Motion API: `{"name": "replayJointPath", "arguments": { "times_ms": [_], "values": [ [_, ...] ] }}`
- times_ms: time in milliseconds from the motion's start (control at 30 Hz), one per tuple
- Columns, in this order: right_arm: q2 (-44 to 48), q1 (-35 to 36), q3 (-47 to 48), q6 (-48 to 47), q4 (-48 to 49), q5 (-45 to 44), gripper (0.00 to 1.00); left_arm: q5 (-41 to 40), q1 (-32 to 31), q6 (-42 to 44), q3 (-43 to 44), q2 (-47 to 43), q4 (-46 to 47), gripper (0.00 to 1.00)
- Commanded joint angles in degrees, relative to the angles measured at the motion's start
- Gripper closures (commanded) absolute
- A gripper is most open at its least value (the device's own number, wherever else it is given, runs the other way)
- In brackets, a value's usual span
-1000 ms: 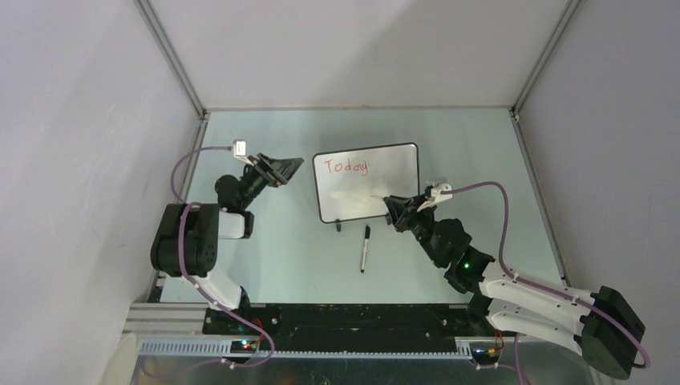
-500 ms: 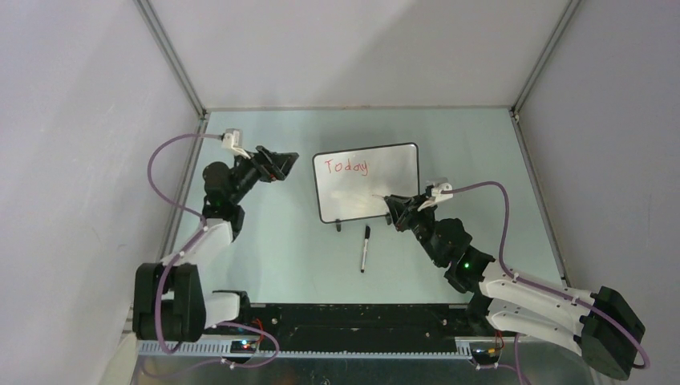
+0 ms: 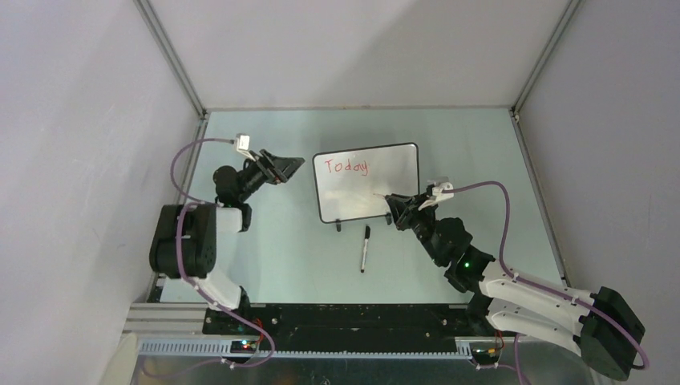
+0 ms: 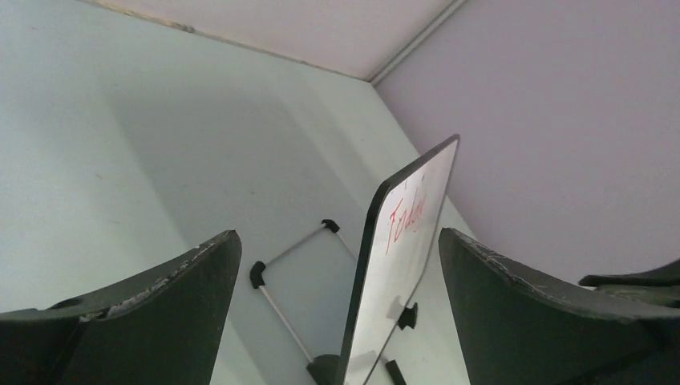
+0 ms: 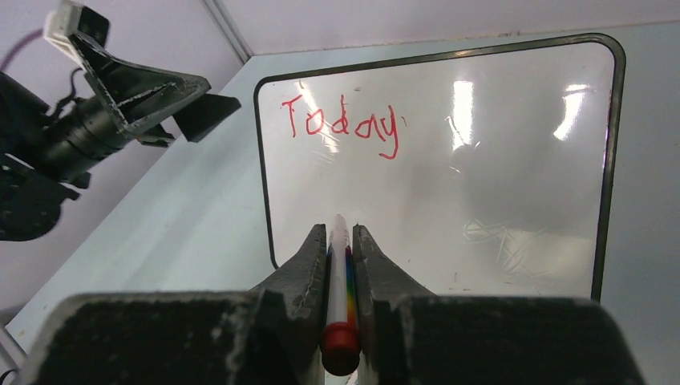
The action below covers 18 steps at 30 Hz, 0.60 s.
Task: Write a sentence on the whiteboard
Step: Hold the whiteboard on the whiteboard stand.
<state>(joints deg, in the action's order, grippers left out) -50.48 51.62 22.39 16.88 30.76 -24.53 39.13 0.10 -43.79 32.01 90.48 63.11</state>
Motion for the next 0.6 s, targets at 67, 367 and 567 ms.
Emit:
{"name": "replayJointPath", "arguments": {
  "times_ms": [67,367,567],
  "values": [
    [-0.48,-0.21,0.13,-0.23,3.42,0.37,1.00,16.71,2.21,-16.00,8.37,13.82,24.59,0.01],
    [-1.93,-0.16,0.46,-0.97,4.28,0.70,1.00,18.25,1.54,-17.22,10.23,16.25,24.78,0.01],
    [-1.99,0.34,0.47,-1.07,4.17,0.24,1.00,19.93,-1.57,-18.53,13.77,19.62,24.78,0.03]
  ]
}}
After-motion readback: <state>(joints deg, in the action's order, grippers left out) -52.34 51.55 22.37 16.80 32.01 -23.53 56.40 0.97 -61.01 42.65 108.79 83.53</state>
